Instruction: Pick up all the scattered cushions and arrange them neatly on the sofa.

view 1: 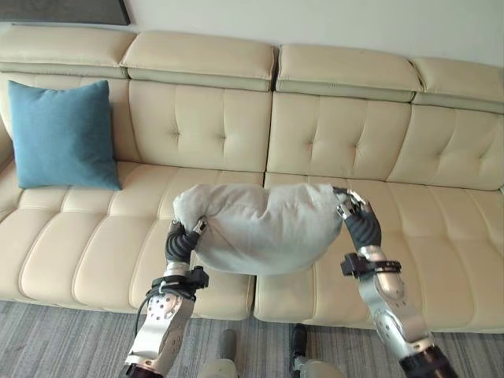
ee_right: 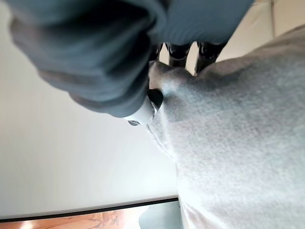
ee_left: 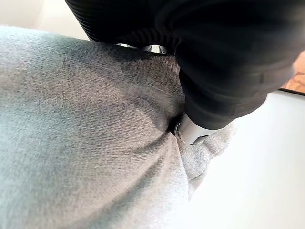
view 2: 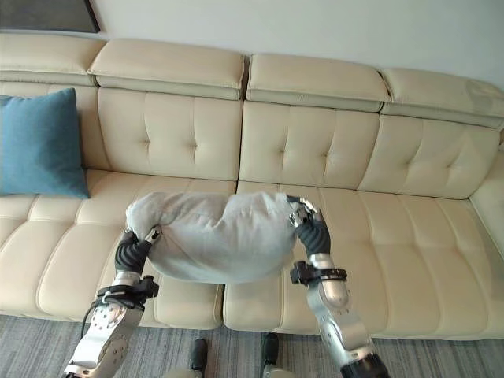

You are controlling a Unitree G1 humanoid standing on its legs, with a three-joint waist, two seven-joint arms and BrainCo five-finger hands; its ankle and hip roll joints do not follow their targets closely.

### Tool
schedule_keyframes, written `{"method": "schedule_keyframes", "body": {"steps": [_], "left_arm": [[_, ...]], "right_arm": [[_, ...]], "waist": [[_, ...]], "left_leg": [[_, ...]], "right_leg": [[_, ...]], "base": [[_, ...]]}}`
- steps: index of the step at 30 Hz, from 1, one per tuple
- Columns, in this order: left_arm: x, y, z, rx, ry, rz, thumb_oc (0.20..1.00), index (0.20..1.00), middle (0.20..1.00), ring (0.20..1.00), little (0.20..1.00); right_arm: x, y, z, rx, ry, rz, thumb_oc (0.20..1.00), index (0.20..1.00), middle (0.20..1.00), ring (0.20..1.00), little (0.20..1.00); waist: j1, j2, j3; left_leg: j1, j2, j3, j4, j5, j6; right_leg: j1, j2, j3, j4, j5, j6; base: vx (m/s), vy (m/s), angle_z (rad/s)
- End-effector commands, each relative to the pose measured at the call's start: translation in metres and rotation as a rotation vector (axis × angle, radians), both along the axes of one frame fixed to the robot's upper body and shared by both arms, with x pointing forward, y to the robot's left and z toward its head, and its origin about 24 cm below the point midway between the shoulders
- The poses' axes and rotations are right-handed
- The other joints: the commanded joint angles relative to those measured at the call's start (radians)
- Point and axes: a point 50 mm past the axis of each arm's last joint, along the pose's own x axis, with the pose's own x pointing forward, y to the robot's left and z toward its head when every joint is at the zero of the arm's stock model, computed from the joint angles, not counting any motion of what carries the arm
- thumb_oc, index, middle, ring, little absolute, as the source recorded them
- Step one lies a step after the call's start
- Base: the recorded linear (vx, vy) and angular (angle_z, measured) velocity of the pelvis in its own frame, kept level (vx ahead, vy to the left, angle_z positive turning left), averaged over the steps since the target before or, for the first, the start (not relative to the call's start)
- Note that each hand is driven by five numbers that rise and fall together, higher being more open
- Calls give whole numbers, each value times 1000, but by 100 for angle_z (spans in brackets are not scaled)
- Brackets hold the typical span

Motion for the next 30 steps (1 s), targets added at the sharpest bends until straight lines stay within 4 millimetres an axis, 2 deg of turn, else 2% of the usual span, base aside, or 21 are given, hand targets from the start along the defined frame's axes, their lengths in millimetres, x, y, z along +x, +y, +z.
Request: {"method": "schedule_keyframes", "body": {"steps": [1, 7, 9, 10, 12, 15, 25, 30], "left_arm": [[33, -47, 76, -62, -350, -159, 200, 200, 200, 200, 200], [73, -58, 132, 12, -492, -141, 200, 200, 200, 200, 200], [80, -60, 142, 30, -509, -134, 200, 200, 200, 200, 200], [90, -59, 160, 68, -543, -116, 200, 200, 200, 200, 200], [100, -56, 180, 102, -573, -83, 200, 200, 200, 200, 200], [108, -54, 187, 127, -567, -65, 200, 200, 200, 200, 200], [119, -57, 191, 136, -531, -41, 200, 200, 200, 200, 200], [129, -60, 210, 194, -537, -32, 200, 200, 200, 200, 200]], "right_arm": [[15, 27, 82, -26, -363, 85, 200, 200, 200, 200, 200], [45, 38, 125, -144, -441, 65, 200, 200, 200, 200, 200], [50, 39, 131, -156, -444, 53, 200, 200, 200, 200, 200], [58, 42, 142, -157, -453, 31, 200, 200, 200, 200, 200], [66, 44, 150, -159, -450, 5, 200, 200, 200, 200, 200], [72, 48, 153, -171, -440, -8, 200, 200, 200, 200, 200], [83, 52, 159, -202, -424, -57, 200, 200, 200, 200, 200], [97, 54, 173, -286, -408, -94, 200, 200, 200, 200, 200]], "waist": [[5, 19, 6], [1, 3, 73], [0, 1, 86], [-4, 0, 108], [-5, 4, 139], [-8, 8, 164], [-21, 10, 193], [-22, 7, 200]], "left_leg": [[2, 76, -32, 5, -61, -60], [-135, 64, -36, 75, -64, -57], [-163, 63, -38, 94, -66, -57], [-210, 59, -42, 126, -68, -56], [-261, 52, -47, 154, -68, -56], [-299, 49, -50, 174, -69, -56], [-343, 42, -59, 185, -69, -55], [-341, 44, -57, 173, -66, -58]], "right_leg": [[117, -37, -14, 11, -183, 75], [-12, -55, 8, 63, -165, 78], [-35, -58, 10, 74, -163, 80], [-75, -63, 15, 93, -158, 80], [-122, -67, 18, 114, -149, 83], [-157, -74, 19, 125, -144, 87], [-197, -82, 22, 128, -137, 92], [-205, -79, 21, 122, -127, 98]], "base": [[-83, 32, -4], [-112, 25, -5], [-79, 15, 1], [-76, 8, 3], [-89, 18, -2], [-38, 19, -3], [0, 4, 0], [0, 0, 0]]}}
